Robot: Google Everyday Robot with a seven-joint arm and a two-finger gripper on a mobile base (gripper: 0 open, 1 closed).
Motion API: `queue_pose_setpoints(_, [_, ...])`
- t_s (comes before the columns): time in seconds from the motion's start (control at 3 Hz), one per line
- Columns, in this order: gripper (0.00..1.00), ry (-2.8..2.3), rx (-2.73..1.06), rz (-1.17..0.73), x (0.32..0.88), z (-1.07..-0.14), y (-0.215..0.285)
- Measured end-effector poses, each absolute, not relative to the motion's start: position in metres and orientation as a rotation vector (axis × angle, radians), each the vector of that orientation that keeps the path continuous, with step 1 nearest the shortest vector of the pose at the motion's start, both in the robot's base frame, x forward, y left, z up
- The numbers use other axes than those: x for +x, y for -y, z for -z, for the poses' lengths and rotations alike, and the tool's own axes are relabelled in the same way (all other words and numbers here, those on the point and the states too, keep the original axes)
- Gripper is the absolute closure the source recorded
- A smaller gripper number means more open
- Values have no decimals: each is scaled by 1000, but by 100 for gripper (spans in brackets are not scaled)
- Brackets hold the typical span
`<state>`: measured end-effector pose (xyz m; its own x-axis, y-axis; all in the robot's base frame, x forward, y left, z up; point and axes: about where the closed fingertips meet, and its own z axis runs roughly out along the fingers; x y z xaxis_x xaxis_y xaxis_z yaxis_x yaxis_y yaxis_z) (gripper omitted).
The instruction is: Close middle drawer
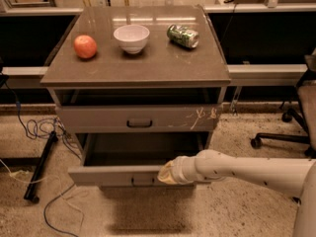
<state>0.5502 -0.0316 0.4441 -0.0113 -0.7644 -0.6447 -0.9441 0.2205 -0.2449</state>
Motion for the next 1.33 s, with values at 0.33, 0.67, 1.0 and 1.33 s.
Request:
queue_pose_setpoints(0.33, [100, -1813, -1584, -334, 550, -444, 32])
queue_pose_setpoints(0.67, [100, -1780, -1586, -251, 589, -449, 29])
queue_pose_setpoints(1.0, [81, -1780, -1586, -251, 589, -449, 29])
queue_pose_setpoints(1.33, [58, -1780, -1586, -251, 589, -449, 29])
